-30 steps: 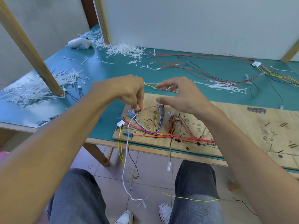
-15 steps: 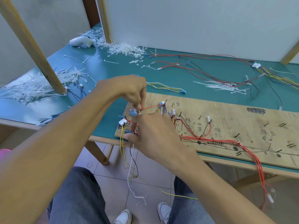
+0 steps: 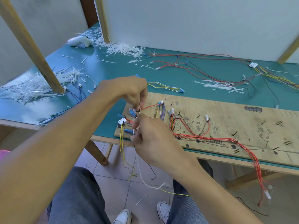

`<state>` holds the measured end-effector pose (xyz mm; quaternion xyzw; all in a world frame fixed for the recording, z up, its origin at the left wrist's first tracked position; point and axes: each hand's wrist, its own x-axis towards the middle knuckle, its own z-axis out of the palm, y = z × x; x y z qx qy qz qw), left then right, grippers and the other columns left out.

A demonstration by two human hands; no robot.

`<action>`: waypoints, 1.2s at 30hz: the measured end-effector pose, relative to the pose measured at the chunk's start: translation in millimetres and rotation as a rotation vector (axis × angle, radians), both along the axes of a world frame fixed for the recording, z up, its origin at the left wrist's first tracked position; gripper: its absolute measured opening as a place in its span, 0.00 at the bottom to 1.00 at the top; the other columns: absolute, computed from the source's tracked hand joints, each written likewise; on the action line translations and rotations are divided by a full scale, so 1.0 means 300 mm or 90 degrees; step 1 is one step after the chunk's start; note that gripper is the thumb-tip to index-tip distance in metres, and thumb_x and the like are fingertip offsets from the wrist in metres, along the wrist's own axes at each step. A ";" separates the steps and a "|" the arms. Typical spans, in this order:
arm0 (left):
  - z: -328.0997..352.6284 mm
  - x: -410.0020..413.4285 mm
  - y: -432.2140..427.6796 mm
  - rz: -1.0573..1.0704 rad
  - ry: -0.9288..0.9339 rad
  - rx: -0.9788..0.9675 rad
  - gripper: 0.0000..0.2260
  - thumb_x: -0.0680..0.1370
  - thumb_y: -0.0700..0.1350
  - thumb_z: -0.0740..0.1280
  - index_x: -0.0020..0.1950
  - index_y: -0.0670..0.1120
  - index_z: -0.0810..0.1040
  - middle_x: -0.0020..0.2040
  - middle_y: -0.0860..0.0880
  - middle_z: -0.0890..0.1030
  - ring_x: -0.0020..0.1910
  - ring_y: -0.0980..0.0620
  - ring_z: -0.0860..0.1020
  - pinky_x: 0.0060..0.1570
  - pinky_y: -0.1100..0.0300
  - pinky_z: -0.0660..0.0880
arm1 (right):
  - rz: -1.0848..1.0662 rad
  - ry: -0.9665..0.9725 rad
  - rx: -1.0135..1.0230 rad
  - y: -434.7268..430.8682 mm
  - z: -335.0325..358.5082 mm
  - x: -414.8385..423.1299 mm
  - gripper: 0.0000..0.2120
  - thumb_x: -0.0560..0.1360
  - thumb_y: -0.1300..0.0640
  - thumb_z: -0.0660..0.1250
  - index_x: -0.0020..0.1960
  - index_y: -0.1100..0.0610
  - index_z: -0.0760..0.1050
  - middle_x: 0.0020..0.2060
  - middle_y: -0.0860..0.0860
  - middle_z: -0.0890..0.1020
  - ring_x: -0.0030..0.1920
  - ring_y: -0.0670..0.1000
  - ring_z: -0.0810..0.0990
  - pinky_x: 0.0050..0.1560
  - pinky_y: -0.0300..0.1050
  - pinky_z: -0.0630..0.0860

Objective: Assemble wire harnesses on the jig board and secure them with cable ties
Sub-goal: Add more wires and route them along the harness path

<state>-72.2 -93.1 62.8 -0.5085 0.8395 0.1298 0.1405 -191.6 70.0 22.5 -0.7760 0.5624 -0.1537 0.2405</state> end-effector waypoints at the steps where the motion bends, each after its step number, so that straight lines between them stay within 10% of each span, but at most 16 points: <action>1: -0.003 -0.001 0.001 -0.002 0.001 -0.001 0.09 0.71 0.42 0.80 0.39 0.54 0.84 0.33 0.61 0.82 0.37 0.59 0.78 0.37 0.63 0.72 | -0.011 -0.030 0.023 -0.001 -0.002 -0.009 0.09 0.79 0.57 0.67 0.59 0.54 0.74 0.48 0.54 0.84 0.55 0.60 0.79 0.56 0.55 0.76; 16: -0.003 0.013 0.031 0.034 0.040 -0.007 0.10 0.72 0.39 0.78 0.38 0.54 0.84 0.32 0.61 0.82 0.37 0.61 0.79 0.43 0.61 0.76 | -0.075 -0.290 0.146 0.100 -0.006 -0.206 0.11 0.82 0.62 0.65 0.55 0.46 0.71 0.43 0.50 0.80 0.24 0.53 0.80 0.23 0.41 0.69; 29: -0.023 0.023 0.120 0.053 0.079 -0.093 0.12 0.72 0.34 0.69 0.46 0.50 0.87 0.36 0.56 0.82 0.43 0.51 0.83 0.44 0.55 0.80 | -0.185 -0.188 0.118 0.200 -0.077 -0.337 0.10 0.82 0.57 0.70 0.47 0.44 0.84 0.39 0.40 0.85 0.23 0.50 0.83 0.24 0.34 0.71; 36: -0.018 -0.048 0.392 -0.125 0.068 -0.290 0.18 0.76 0.40 0.67 0.63 0.55 0.81 0.58 0.54 0.79 0.60 0.49 0.73 0.58 0.50 0.74 | -0.225 -0.213 0.078 0.218 -0.083 -0.392 0.11 0.81 0.57 0.72 0.43 0.44 0.84 0.38 0.43 0.85 0.22 0.51 0.83 0.22 0.42 0.76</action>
